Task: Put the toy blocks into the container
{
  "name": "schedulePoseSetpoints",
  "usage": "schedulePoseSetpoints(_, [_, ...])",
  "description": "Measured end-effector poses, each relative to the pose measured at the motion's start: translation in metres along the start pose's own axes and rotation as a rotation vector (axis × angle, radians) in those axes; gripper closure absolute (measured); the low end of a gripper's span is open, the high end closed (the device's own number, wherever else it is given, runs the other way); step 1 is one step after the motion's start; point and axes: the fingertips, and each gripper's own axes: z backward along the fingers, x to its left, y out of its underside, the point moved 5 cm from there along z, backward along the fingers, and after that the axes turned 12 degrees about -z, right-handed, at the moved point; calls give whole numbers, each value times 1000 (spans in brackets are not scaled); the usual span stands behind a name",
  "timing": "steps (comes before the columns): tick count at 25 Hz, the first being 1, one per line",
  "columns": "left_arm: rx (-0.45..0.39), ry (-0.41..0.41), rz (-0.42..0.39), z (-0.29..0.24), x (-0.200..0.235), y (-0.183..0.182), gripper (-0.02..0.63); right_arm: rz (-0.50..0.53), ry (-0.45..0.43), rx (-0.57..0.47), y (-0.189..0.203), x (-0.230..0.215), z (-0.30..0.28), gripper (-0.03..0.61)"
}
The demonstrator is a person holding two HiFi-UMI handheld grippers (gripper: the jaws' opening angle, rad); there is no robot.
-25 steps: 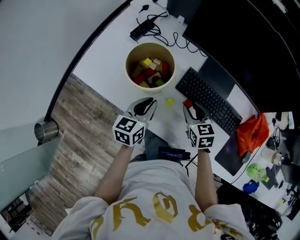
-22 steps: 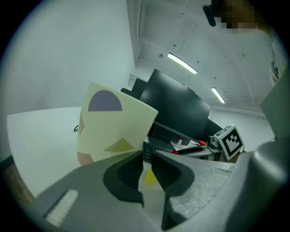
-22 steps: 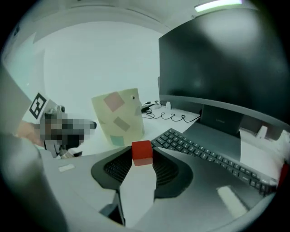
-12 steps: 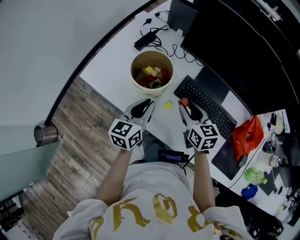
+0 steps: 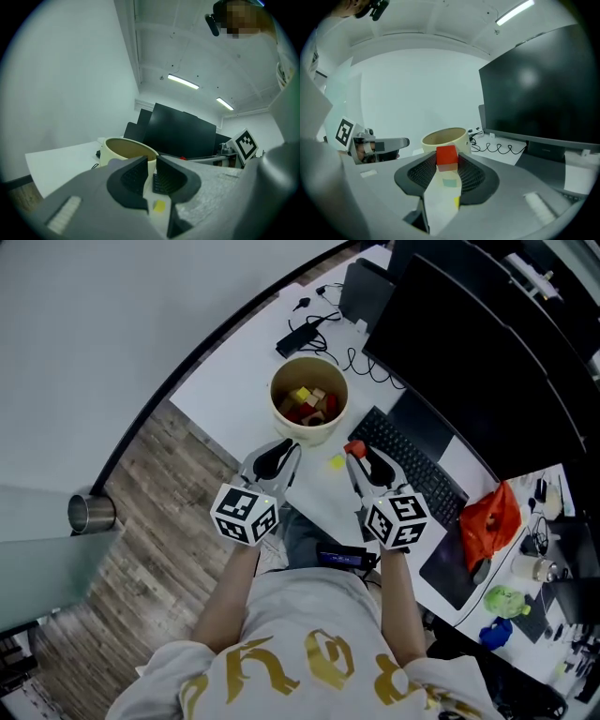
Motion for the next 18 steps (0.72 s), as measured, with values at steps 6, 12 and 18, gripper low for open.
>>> schedulePoseSetpoints(6, [-40, -12, 11, 1, 12, -15, 551, 10, -28, -33, -16, 12, -8, 405])
schedulePoseSetpoints(12, [-47, -33, 26, -6, 33, -21, 561, -18, -53, -56, -33, 20, -25, 406])
schedulePoseSetpoints(18, [-57, -55, 46, -15, 57, -26, 563, -6, -86, -65, -53, 28, -52, 405])
